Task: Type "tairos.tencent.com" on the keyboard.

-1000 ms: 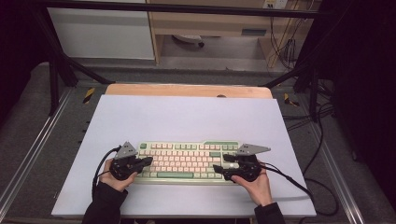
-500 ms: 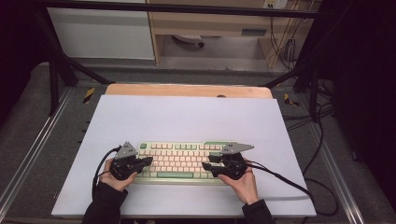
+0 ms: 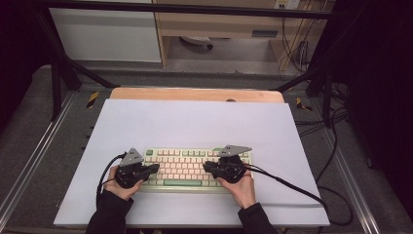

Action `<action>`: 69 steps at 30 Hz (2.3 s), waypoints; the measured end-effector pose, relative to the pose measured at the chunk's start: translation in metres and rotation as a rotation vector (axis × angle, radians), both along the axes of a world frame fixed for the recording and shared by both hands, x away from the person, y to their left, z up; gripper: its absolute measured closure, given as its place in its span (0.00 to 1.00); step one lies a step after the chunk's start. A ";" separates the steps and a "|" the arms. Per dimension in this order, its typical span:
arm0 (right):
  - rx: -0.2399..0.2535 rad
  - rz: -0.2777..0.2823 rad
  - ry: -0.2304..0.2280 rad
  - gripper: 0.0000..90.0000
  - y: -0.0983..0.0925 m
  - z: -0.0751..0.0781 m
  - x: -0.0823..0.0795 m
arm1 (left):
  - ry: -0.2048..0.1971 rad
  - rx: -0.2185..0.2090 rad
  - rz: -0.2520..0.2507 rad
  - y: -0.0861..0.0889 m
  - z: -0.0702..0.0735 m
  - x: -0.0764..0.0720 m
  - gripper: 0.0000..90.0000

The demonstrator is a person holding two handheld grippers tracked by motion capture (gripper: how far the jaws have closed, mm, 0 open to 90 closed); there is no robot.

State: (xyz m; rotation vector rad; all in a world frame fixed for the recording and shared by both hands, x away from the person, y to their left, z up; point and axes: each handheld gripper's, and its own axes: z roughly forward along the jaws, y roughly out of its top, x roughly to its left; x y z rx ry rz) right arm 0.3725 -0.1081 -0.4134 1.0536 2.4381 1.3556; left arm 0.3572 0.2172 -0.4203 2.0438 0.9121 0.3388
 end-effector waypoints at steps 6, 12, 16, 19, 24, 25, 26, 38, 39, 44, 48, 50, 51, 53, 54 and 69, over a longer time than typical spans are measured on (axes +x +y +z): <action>-0.013 0.022 0.014 0.98 0.015 -0.005 0.007 | -0.002 0.001 -0.001 0.000 0.000 0.000 1.00; -0.023 0.022 0.030 1.00 0.025 -0.011 0.013 | -0.003 0.002 -0.002 0.000 0.001 0.000 1.00; -0.020 0.014 0.030 1.00 0.029 -0.013 0.017 | -0.002 0.002 -0.002 0.000 0.001 0.000 1.00; -0.020 0.012 0.027 1.00 0.031 -0.015 0.019 | -0.003 0.002 -0.001 0.000 0.000 0.000 1.00; -0.024 0.010 0.035 1.00 0.032 -0.018 0.021 | -0.004 0.002 -0.002 0.000 0.001 0.000 1.00; -0.026 0.013 0.032 1.00 0.032 -0.019 0.022 | -0.004 0.002 -0.002 0.000 0.001 0.000 1.00; -0.027 0.008 0.039 1.00 0.033 -0.019 0.021 | -0.004 0.002 -0.002 0.000 0.001 0.000 1.00; -0.028 0.026 0.016 1.00 0.032 -0.016 0.018 | -0.008 0.000 -0.003 -0.001 0.001 0.000 1.00; -0.030 0.029 0.009 1.00 0.031 -0.014 0.017 | -0.008 -0.002 -0.004 -0.002 0.001 0.000 1.00; -0.032 0.039 -0.006 1.00 0.026 -0.005 0.013 | -0.015 0.002 -0.008 -0.007 0.003 0.000 1.00; -0.026 0.048 -0.014 1.00 0.024 -0.001 0.011 | -0.022 0.009 -0.013 -0.013 0.004 0.001 1.00; -0.029 0.047 -0.010 1.00 0.024 -0.001 0.010 | -0.023 0.010 -0.014 -0.015 0.005 0.002 1.00; -0.030 0.049 -0.010 1.00 0.024 0.000 0.010 | -0.024 0.010 -0.014 -0.016 0.005 0.003 1.00; -0.023 0.051 -0.009 1.00 0.024 0.000 0.009 | -0.024 0.012 -0.015 -0.019 0.005 0.005 1.00; -0.019 0.052 -0.006 1.00 0.024 0.000 0.009 | -0.024 0.015 -0.017 -0.021 0.005 0.006 1.00; -0.024 0.062 -0.011 1.00 0.023 0.001 0.007 | -0.018 0.031 -0.017 -0.041 -0.003 0.018 0.99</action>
